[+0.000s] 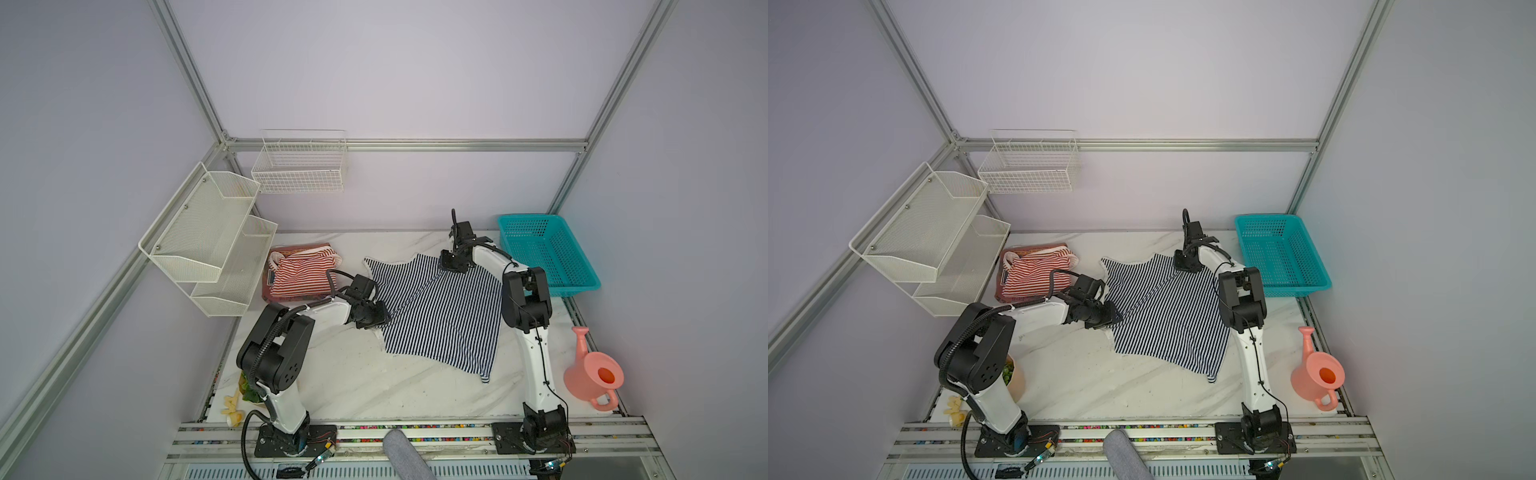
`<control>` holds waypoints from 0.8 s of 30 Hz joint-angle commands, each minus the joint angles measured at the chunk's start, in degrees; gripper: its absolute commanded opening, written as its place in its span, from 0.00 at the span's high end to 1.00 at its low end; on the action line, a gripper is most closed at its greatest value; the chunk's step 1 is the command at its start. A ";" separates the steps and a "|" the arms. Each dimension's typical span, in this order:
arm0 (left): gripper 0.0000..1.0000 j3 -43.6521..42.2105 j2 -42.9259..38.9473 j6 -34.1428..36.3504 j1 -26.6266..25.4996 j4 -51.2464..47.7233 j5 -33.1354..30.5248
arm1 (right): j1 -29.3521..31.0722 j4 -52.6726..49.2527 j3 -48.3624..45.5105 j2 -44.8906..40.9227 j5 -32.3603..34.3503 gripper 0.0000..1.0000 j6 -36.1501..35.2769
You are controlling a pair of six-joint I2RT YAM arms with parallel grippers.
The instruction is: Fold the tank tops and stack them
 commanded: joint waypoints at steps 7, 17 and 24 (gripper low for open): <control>0.58 -5.70 -4.76 -6.97 -0.02 -13.32 -6.84 | 0.74 -10.23 7.58 11.17 -4.41 0.61 -6.67; 0.54 15.69 -8.61 -1.58 0.11 -21.38 -13.10 | 2.99 -7.15 3.91 -1.98 -9.10 0.44 -9.62; 0.54 36.86 6.21 5.28 0.90 -25.18 -13.06 | 2.98 0.62 -16.12 -21.99 -6.07 0.44 -5.56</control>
